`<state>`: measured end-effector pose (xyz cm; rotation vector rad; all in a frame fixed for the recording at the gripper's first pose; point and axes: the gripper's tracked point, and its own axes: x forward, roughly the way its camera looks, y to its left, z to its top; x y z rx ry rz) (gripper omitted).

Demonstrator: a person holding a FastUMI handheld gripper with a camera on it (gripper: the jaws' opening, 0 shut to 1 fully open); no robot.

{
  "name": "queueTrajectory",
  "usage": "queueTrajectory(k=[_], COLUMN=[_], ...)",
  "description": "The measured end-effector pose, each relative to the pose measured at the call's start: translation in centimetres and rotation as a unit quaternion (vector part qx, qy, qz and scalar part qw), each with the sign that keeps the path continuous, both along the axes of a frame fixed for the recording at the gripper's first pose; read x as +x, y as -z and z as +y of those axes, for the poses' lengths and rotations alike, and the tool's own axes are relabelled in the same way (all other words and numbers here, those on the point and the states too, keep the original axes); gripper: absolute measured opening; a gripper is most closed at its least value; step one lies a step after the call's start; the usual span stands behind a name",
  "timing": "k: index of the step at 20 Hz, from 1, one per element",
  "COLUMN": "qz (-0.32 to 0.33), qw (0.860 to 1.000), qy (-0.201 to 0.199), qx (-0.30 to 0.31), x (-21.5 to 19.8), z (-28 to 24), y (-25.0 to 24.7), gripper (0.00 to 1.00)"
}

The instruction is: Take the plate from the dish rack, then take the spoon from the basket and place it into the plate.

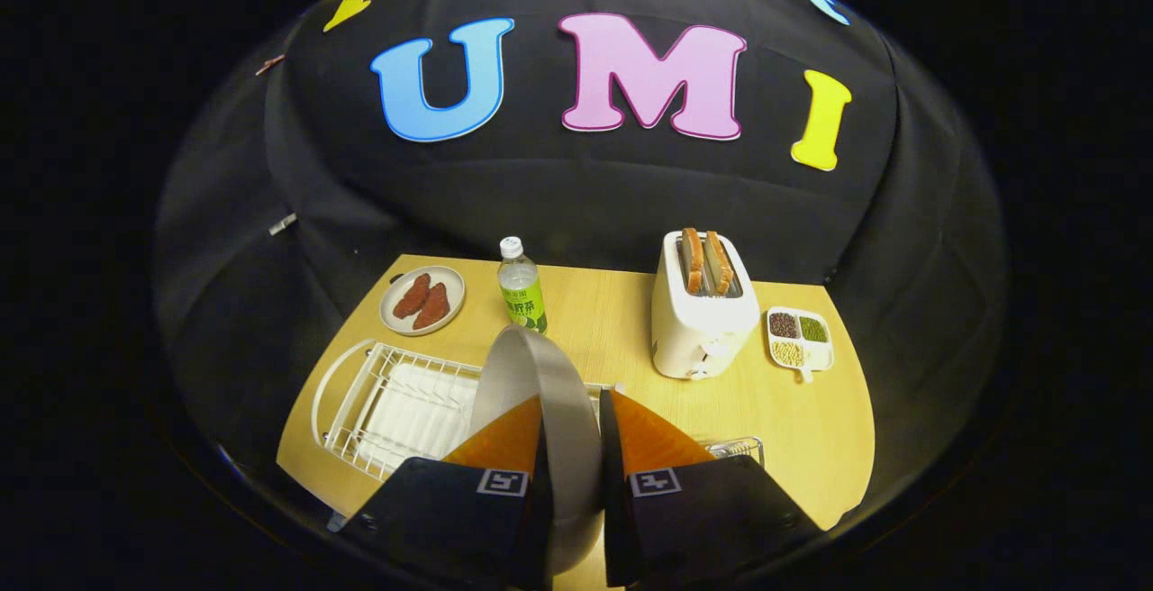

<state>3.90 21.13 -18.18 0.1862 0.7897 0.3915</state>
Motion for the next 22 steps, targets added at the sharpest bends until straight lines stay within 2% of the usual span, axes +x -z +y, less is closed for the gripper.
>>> queueTrajectory(k=[6, 13, 18, 22], qz=[0.036, 0.114, 0.183, 0.221], qw=[0.998, 0.988, 0.972, 0.958], qy=[0.007, 0.052, 0.07, 0.077], qx=[0.051, 0.095, 0.133, 0.166], x=[-5.7, -12.3, -16.8, -18.3], z=[-7.3, -14.8, -15.9, -15.0], y=[1.9, 8.9, 15.5, 19.9], gripper=[0.26, 0.26, 0.26, 0.26])
